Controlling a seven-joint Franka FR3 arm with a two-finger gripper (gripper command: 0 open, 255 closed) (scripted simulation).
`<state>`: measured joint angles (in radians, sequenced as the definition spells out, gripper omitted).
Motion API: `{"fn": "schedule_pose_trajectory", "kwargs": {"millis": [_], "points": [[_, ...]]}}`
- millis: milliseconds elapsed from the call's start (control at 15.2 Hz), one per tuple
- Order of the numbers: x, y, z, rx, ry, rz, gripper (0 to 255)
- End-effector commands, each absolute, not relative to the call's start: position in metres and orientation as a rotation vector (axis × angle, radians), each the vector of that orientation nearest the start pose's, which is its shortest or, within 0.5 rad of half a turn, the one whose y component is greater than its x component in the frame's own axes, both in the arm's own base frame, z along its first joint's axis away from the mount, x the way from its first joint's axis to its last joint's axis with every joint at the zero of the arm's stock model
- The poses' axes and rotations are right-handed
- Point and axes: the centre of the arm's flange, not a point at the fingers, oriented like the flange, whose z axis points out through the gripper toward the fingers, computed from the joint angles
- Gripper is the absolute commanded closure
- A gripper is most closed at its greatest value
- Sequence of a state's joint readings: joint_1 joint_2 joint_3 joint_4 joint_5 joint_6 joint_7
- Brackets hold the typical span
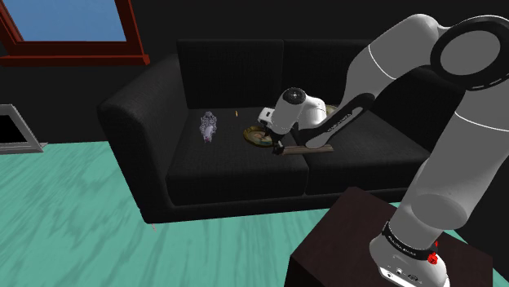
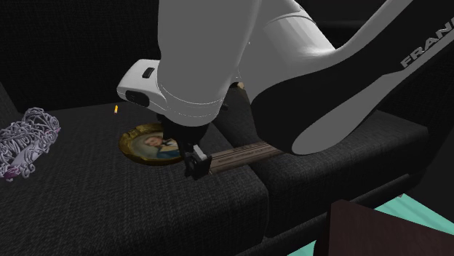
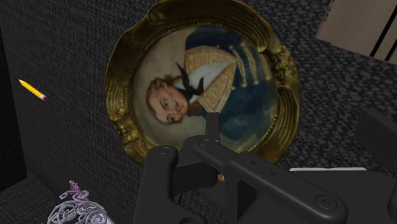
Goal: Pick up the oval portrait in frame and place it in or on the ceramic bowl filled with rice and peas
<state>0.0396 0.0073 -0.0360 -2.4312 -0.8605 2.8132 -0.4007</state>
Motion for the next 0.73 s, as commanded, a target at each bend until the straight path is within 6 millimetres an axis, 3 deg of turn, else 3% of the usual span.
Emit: {"fn": "schedule_pose_trajectory", "kwargs": {"millis": [0,660], "points": [[0.5040,0.0388,0.3304,-2.984,-1.990,-0.466,255],[0.5040,0.0388,0.3357,-2.984,-1.990,-0.466,255]]}}
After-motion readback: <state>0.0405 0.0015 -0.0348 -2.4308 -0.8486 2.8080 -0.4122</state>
